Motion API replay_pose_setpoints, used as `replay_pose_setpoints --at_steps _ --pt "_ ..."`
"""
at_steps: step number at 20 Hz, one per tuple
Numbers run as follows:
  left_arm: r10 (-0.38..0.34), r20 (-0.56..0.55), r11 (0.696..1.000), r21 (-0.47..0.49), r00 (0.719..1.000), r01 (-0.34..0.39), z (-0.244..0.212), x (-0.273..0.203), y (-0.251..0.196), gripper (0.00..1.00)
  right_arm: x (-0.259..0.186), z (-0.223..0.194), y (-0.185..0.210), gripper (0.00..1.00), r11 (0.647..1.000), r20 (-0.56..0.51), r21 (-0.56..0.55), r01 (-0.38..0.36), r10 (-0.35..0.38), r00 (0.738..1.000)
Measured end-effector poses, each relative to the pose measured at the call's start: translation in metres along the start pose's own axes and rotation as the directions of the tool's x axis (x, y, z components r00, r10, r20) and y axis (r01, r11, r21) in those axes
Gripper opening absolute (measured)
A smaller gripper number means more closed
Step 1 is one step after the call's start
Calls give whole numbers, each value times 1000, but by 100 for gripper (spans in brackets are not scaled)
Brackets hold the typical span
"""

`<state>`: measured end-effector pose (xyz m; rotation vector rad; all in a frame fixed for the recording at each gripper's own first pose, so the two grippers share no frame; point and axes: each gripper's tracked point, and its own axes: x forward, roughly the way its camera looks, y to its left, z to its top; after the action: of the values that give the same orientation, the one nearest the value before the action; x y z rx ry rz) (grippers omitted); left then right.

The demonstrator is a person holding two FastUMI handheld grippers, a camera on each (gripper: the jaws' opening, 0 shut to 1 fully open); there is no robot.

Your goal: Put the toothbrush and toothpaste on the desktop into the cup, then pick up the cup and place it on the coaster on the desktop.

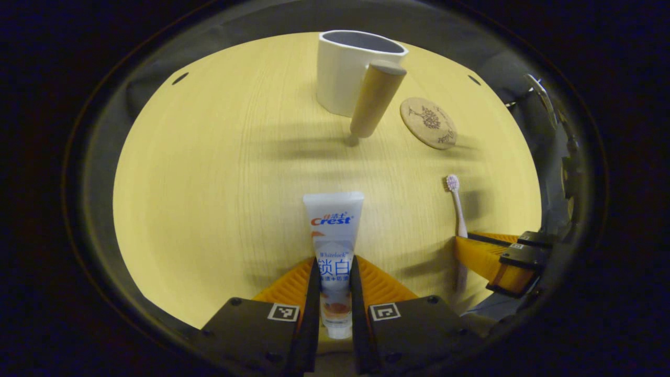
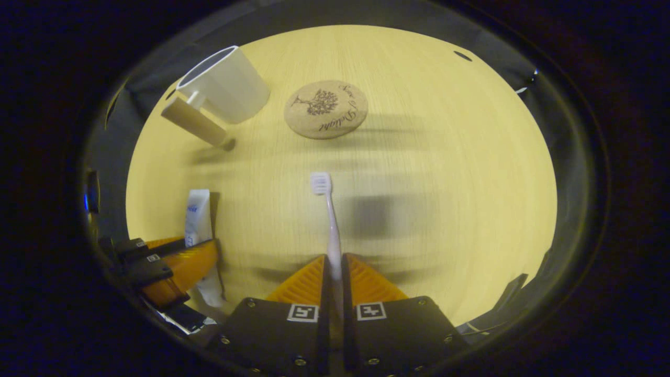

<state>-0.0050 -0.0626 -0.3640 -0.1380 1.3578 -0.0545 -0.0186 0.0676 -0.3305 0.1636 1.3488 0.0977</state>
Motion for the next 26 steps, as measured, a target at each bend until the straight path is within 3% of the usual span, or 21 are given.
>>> replay_pose_setpoints --at_steps 2,5,6,10,14,16,21,26 --pt "-19 9 1000 4 1000 19 1 1 0 30 1 -1 2 6 999 3 26 -29 29 1000" --pt "-45 46 999 -25 998 46 4 -2 2 29 -1 -2 2 6 996 17 53 -71 70 997" --pt "-51 56 998 -37 997 53 3 -4 1 23 -2 -2 2 6 995 25 57 -78 77 997" --pt "-73 159 995 -50 985 81 16 -16 2 23 -15 1 8 6 992 90 44 -120 116 989" --pt "-77 276 993 -61 958 97 31 -36 6 23 -40 17 17 6 984 210 4 -178 173 962" --pt "-84 336 991 -73 938 114 44 -52 6 23 -57 28 24 6 976 285 -23 -218 215 934" --pt "-87 498 983 -97 863 155 69 -97 11 23 -97 49 30 6 958 437 -69 -277 279 855" --pt "-65 688 978 -100 723 183 97 -143 5 23 -128 66 31 6 948 543 -114 -298 311 780"
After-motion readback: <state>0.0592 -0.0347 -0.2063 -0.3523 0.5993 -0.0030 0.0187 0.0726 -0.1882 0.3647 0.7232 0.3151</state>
